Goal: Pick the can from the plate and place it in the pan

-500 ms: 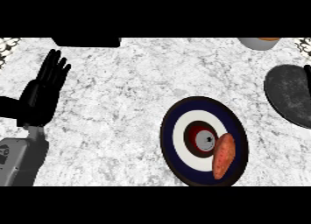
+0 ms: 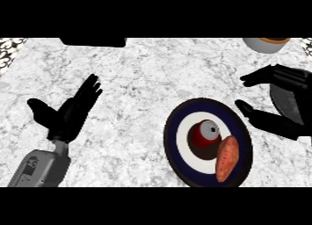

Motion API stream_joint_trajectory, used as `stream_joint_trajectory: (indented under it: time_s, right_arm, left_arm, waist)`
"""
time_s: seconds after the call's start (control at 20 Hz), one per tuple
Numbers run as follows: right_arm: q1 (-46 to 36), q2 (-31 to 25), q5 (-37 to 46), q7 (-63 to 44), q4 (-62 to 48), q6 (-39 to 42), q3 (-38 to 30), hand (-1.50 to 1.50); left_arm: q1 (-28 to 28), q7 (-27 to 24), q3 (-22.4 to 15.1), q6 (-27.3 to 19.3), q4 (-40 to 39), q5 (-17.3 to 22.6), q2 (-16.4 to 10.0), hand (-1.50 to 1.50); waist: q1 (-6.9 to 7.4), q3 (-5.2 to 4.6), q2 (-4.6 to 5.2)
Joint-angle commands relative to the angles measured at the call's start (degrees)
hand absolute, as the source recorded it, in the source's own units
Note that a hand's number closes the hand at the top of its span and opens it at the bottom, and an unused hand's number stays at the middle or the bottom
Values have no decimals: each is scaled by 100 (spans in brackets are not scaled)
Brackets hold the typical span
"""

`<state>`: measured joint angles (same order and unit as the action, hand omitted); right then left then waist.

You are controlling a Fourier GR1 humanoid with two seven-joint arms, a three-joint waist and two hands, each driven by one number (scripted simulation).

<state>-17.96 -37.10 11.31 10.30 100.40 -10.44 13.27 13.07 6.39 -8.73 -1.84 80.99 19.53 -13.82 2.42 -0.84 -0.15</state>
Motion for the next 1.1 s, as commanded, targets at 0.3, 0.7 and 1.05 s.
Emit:
stream_joint_trajectory:
  time_s: [0.3, 0.7, 1.05]
  right_arm:
    - [-624, 728, 3293, -1195, -114, -180, 2099, -150]
    - [-950, 272, 5093, -3442, -466, 2258, 3123, -150]
    - [-1058, 1711, 5588, -5503, -742, 4845, 4094, -150]
  left_arm:
    - [-575, 385, -391, -50, 368, -49, 206, 0]
    - [-620, 349, -299, 16, 286, 6, 145, 0]
    - [-482, 461, -364, -93, 424, -18, 282, 0]
  waist:
    - [-110, 60, -32]
    - [-167, 13, -106]
    - [-190, 43, -56]
